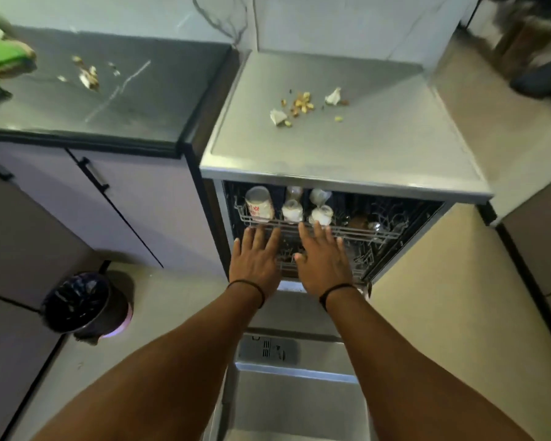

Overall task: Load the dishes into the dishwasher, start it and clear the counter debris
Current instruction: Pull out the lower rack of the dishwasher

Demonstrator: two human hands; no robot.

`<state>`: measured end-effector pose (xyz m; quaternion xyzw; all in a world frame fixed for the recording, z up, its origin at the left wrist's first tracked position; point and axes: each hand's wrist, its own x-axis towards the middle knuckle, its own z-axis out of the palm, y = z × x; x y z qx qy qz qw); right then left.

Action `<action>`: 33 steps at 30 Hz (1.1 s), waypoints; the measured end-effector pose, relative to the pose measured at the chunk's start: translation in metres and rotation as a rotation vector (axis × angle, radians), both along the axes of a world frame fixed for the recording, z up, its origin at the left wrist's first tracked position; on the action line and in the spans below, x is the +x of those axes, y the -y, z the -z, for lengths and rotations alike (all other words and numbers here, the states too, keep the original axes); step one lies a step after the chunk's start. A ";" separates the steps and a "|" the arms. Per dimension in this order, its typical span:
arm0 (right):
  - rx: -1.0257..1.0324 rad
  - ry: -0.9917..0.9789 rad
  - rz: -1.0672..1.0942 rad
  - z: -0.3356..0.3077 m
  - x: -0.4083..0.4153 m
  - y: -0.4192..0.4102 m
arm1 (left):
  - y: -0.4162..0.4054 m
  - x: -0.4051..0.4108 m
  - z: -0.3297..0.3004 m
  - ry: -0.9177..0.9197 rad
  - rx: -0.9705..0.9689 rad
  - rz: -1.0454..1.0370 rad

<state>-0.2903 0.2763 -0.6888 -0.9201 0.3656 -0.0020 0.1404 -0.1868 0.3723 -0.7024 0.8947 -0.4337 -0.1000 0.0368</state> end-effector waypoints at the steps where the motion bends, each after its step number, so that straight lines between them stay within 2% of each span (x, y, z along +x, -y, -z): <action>1: 0.002 0.001 -0.007 -0.022 -0.002 -0.008 | -0.012 -0.002 -0.017 -0.001 -0.003 -0.015; 8: -0.083 0.085 -0.079 -0.166 -0.007 -0.059 | -0.069 -0.010 -0.151 0.063 -0.154 -0.081; 13: -0.087 0.120 -0.083 -0.236 -0.007 -0.100 | -0.117 -0.013 -0.231 0.139 -0.255 -0.134; 22: -0.113 0.191 -0.265 -0.301 0.044 -0.186 | -0.231 0.029 -0.301 0.227 -0.284 -0.311; 33: -0.099 0.303 -0.415 -0.329 0.175 -0.335 | -0.383 0.126 -0.334 0.262 -0.312 -0.445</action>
